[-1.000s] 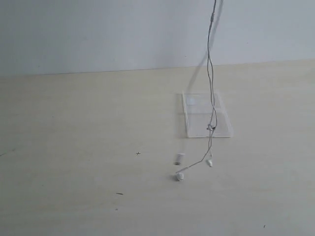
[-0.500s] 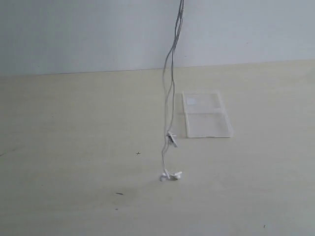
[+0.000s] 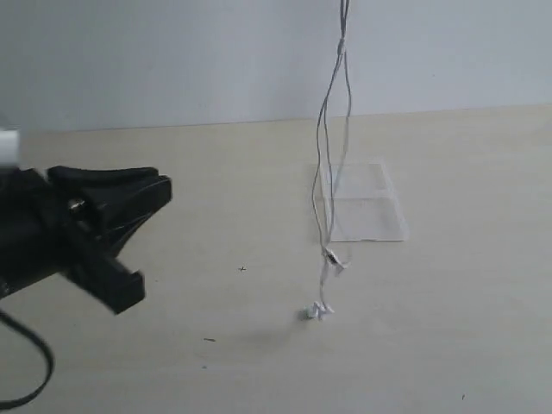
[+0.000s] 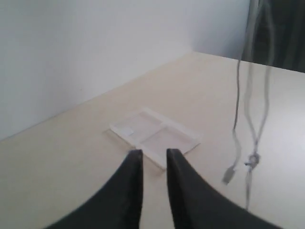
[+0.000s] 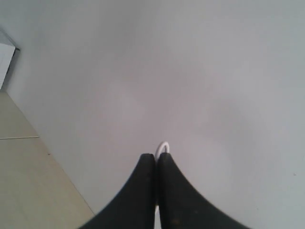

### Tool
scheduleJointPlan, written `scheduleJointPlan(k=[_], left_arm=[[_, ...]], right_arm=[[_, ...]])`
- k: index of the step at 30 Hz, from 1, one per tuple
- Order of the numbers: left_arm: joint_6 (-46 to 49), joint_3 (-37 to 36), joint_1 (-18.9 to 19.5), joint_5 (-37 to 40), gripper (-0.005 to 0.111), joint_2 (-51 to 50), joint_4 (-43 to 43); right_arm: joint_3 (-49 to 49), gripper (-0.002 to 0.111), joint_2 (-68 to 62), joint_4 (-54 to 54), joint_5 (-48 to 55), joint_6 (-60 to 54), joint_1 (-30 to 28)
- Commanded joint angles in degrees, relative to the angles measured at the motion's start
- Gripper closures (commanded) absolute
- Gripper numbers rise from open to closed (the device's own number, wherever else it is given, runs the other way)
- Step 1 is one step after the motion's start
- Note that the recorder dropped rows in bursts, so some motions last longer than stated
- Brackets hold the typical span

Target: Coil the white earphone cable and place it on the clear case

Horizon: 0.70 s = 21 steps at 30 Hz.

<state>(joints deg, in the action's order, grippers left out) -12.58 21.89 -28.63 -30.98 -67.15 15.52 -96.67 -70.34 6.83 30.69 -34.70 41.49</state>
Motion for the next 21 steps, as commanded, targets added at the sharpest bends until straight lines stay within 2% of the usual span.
scheduleJointPlan(k=[1, 4, 7, 9, 21], left_arm=[[-9.78, 6.9, -0.34, -2.32, 0.057, -8.8, 5.06], [-16.13, 10.02, -0.82, -2.43, 0.038, -12.2, 7.4], [-22.05, 12.21, -0.81, -3.59, 0.029, -14.5, 12.34], [-25.45, 13.34, -1.28, -4.77, 0.03, -15.88, 14.75], [-25.09, 19.35, -6.79, -5.52, 0.03, -20.44, 17.34]], right_arm=[[-0.44, 0.108, -0.21, 0.25, 0.33, 0.18, -0.15], [-0.44, 0.108, -0.21, 0.13, 0.33, 0.18, -0.15], [-0.44, 0.108, -0.21, 0.13, 0.33, 0.18, -0.15], [-0.44, 0.108, -0.21, 0.13, -0.03, 0.18, -0.15], [-0.44, 0.108, -0.21, -1.58, -0.55, 0.18, -0.15]])
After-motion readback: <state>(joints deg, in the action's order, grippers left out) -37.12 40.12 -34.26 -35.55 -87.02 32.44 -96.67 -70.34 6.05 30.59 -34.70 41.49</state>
